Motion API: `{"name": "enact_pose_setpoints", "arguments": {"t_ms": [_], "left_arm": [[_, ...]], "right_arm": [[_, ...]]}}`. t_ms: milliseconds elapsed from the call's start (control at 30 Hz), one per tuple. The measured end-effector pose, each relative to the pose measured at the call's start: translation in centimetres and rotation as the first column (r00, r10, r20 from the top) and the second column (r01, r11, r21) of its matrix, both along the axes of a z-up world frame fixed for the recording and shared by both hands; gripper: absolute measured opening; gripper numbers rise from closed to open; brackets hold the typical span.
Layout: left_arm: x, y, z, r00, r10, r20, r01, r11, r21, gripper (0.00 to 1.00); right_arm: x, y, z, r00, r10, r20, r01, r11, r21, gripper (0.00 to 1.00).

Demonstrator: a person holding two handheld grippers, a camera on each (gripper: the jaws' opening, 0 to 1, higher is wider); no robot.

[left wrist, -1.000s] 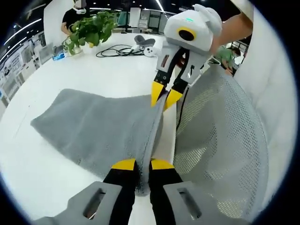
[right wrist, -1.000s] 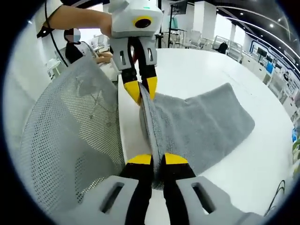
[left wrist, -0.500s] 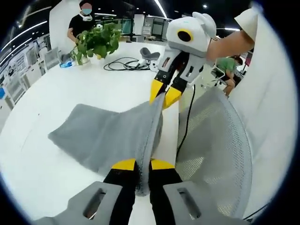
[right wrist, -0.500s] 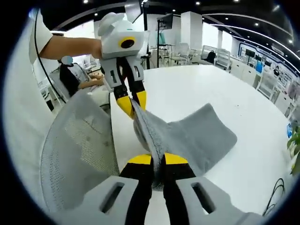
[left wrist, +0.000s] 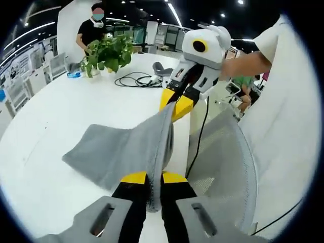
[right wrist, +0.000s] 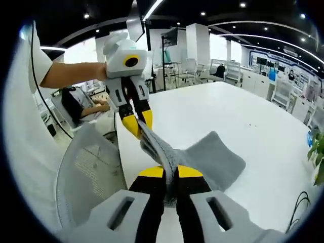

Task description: Fold the towel on the table until its edges align and the towel forms a compact rectangular stack.

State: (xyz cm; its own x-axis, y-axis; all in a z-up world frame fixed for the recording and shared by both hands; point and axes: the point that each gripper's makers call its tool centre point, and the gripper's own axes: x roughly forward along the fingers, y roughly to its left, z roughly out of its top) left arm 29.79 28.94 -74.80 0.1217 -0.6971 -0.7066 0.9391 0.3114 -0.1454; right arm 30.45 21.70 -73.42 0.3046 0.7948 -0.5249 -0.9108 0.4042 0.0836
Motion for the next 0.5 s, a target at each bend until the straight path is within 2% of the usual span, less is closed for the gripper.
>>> {"name": "enact_pose_setpoints", "arguments": {"t_ms": [33,167,300,400,500], "left_arm": [[0.1,0.0,0.3,1.000,-0.001,-0.004,0.001,1.000,-0.005,0.09],[0.7,-0.1,0.7,1.000,0.010,0.007,-0.010,1.000,-0.024,0.09],[2.7,-0.2,0.3,0.997,0.065,0.044,-0.063,0.997,-0.032,0.09],[3.8,-0.3,0.1,0.994,0.094,0.048,-0.092,0.995,-0.035,0.09],[5.1,-0.4,0.1,0.990,0.117,0.083,-0.115,0.993,-0.024,0.09]], "right_arm": [[-0.1,0.0,0.1,1.000,-0.006,-0.023,0.006,1.000,0.015,0.05],[0.5,-0.3,-0.1,0.999,-0.029,-0.042,0.030,0.999,0.034,0.05],[1.3,-0.5,-0.2,0.999,-0.039,-0.029,0.040,0.999,0.027,0.05],[2.5,-0.5,-0.4,0.998,-0.060,-0.012,0.060,0.998,0.010,0.05],[3.5,-0.6,-0.4,0.997,-0.078,-0.001,0.078,0.997,0.006,0.05]]}}
